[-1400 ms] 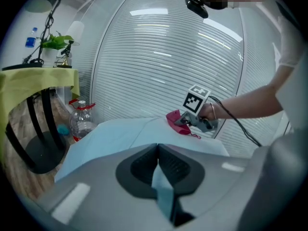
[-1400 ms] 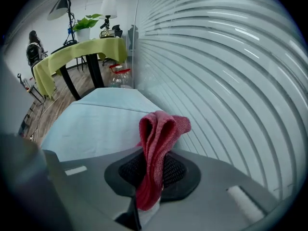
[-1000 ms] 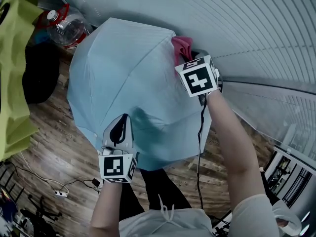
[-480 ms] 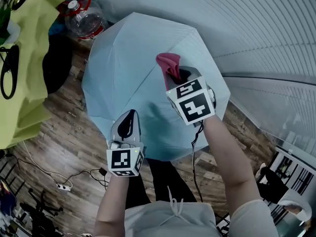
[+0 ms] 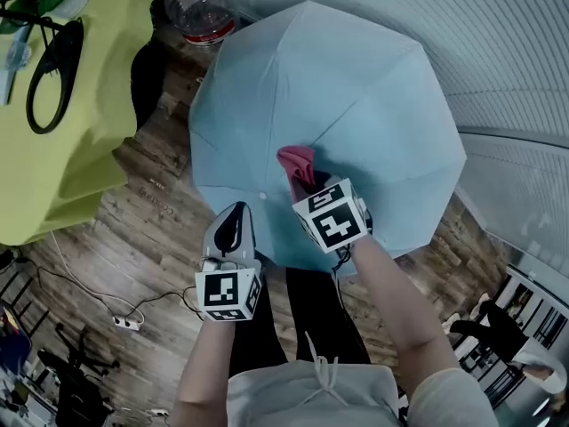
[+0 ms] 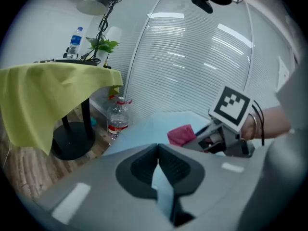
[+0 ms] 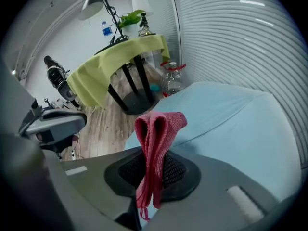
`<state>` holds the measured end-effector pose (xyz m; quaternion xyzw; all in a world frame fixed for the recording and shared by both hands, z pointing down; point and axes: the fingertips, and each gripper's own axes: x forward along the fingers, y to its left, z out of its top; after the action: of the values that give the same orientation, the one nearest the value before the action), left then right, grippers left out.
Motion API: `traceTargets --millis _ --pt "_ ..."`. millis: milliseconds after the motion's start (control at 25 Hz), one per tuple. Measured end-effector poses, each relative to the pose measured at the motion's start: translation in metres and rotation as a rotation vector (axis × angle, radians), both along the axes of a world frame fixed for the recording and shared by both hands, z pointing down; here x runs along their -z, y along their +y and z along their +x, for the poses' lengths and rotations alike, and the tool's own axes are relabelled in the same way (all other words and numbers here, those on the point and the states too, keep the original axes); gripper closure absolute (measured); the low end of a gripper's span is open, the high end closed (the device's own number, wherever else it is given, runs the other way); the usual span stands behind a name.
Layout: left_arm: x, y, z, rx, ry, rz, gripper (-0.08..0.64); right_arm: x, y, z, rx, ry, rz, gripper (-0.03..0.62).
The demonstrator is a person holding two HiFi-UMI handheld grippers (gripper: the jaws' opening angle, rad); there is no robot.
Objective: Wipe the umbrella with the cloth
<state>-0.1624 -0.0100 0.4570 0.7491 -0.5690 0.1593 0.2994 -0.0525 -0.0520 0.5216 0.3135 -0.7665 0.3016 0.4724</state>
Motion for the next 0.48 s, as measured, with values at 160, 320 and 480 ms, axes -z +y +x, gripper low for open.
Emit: traceTargets --millis 160,320,480 --pt "-0.016 0.027 -0.026 0.007 0.007 -0.038 0.552 -0.039 0.038 -0.020 -0.004 0.012 -0.063 0.535" --pt "-0.039 0.045 -0.041 0.006 0.006 -0.075 0.552 -0.075 0.061 -0.037 -0.036 -0.007 -0.122 0.537" --pt "-0.055 0.052 -0.049 0.011 0.007 -0.089 0.552 -0.100 0.075 -0.046 -0.061 -0.019 -0.147 0.537"
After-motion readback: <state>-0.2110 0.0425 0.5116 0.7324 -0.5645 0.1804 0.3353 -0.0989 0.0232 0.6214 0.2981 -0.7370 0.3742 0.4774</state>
